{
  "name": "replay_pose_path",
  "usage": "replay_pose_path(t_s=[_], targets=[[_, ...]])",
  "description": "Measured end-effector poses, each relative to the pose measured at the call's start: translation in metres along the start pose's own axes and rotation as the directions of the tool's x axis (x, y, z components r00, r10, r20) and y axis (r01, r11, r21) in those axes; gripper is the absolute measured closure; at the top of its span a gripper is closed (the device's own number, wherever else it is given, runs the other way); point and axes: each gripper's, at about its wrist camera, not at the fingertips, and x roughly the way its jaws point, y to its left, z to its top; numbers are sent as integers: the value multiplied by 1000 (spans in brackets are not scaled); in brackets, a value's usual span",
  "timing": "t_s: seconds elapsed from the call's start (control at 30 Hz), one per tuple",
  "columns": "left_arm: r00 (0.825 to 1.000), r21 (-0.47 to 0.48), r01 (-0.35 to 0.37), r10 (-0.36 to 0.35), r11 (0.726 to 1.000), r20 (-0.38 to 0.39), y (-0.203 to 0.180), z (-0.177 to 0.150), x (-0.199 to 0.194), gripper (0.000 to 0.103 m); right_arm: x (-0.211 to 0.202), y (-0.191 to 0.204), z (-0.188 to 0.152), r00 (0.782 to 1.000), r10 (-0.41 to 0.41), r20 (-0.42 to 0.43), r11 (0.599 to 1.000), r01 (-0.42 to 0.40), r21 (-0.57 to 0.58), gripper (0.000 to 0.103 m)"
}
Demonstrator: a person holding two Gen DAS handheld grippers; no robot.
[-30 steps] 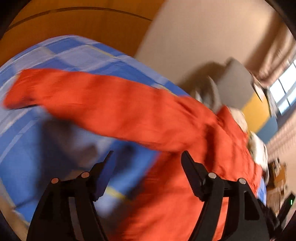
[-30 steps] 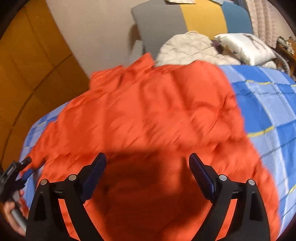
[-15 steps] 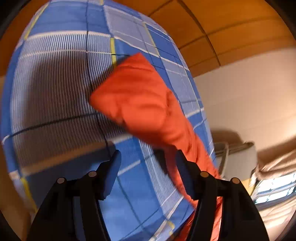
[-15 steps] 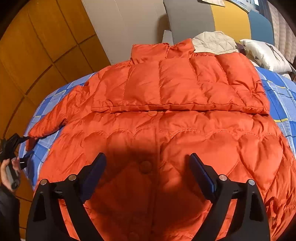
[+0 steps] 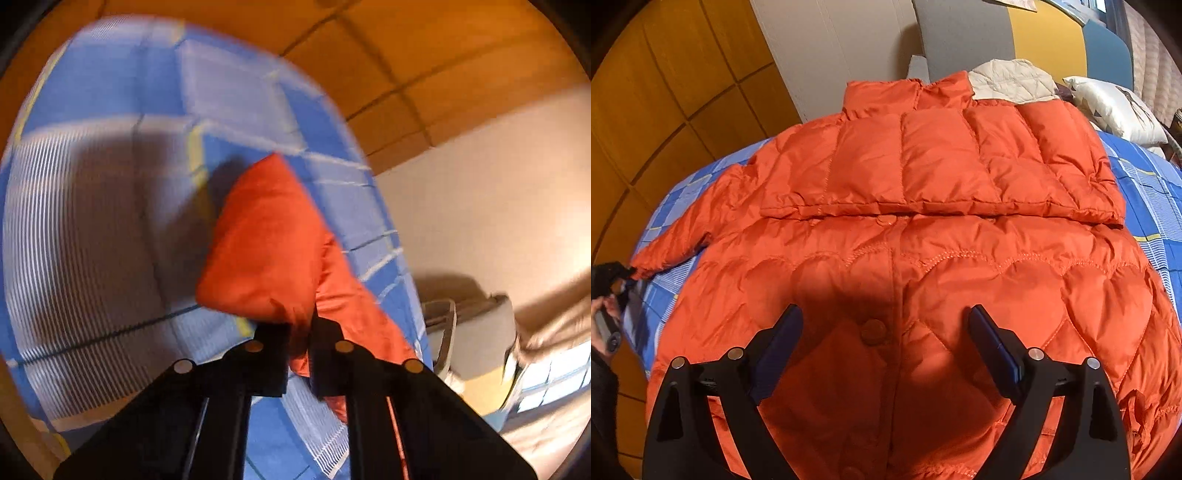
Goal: Fold large clothes
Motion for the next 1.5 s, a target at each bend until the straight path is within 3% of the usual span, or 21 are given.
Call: replay_pose_path(t_s=[0.07,0.17,0.27,0.43,0.47,0.6,0.7,0.8,0.93,1.03,1.1,1.13,1.17,1.23,1.37,1.5], targets=[[999,104,35,-38,994,27,-30,-2,-13,97,2,-1,-1,1000,1,-4,1000,-1,4,13],[992,273,104,-121,956,45,-86,-8,-27,97,4,-3,-2,1000,9,-3,1000,-9,14,13],[979,406,181,-205,896,15,-137,-34,-39,97,2,-6,-2,1000,25,1,999,-25,26,13],[946,558,317,-297,767,-130,-203,-111,-45,97,-5,-18,-3,998,55,16,997,-56,62,13],[941,574,335,-300,747,-157,-210,-123,-43,97,-6,-20,-3,998,61,18,996,-62,71,13],[926,684,377,-249,625,-283,-239,-200,-25,97,-14,-35,0,995,90,38,989,-94,114,13],[922,738,384,-188,555,-339,-247,-249,-7,97,-20,-49,3,992,111,54,982,-118,146,13],[921,774,379,-127,507,-368,-245,-284,5,97,-23,-58,5,991,116,64,979,-125,161,13],[925,803,358,-67,477,-373,-236,-315,6,96,-24,-66,10,986,151,76,968,-163,190,13],[927,816,348,-39,462,-373,-239,-326,10,84,-21,-65,20,970,229,79,946,-241,216,13],[916,806,377,-57,456,-396,-239,-330,5,52,-16,-59,30,949,308,75,922,-317,221,13],[914,802,384,-66,457,-400,-240,-334,5,45,-12,-55,36,935,348,71,907,-355,226,13],[912,797,391,-76,460,-403,-240,-334,3,40,-10,-52,41,925,373,68,897,-379,229,13],[908,788,399,-80,468,-411,-239,-330,-1,40,-2,-41,54,907,418,57,879,-420,228,13],[898,748,418,-112,516,-425,-224,-321,-16,37,19,-22,71,879,477,24,850,-468,242,21],[924,742,366,-124,562,-362,-198,-305,-36,36,45,8,77,853,522,-18,827,-500,257,24]])
